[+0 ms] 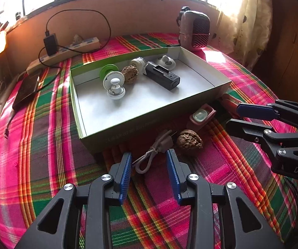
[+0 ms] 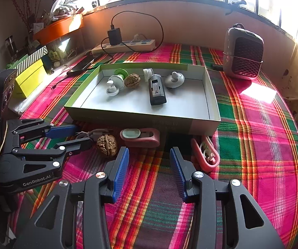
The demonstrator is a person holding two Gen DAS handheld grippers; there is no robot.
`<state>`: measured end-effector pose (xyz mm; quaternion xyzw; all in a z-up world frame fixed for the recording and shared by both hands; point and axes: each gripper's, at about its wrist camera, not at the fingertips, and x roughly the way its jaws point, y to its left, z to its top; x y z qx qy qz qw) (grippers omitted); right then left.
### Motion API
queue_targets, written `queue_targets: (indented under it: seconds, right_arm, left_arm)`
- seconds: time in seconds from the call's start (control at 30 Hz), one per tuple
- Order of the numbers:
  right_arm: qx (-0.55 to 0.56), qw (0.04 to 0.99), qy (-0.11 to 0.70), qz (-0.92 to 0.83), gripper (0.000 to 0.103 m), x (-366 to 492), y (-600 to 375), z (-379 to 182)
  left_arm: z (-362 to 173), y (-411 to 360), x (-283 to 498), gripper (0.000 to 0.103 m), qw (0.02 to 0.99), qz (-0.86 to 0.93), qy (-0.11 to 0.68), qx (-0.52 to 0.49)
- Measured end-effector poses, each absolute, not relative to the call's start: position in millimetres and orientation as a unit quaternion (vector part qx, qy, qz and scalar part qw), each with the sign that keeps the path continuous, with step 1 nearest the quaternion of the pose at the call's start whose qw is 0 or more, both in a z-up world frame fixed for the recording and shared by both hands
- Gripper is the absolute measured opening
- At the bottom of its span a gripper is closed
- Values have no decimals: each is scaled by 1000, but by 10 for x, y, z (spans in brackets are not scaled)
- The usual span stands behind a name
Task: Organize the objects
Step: 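Lift both grippers out of the box and pull back, then move the right gripper down over the loose walnut beside the box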
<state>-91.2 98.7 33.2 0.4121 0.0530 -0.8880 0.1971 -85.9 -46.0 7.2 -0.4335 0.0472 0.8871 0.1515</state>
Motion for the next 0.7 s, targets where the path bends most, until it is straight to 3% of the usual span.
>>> queue_targets:
  seconds: [0.33,0.7]
  right_arm:
    - [415,196,55,-887,43,-921,975,320]
    - [420,199,57,-883,43,-947,931,283]
  left_arm:
    - [60,-298,-917,32,168,879,115,-431]
    - [52,-400,-841,32,195,876,72,-436]
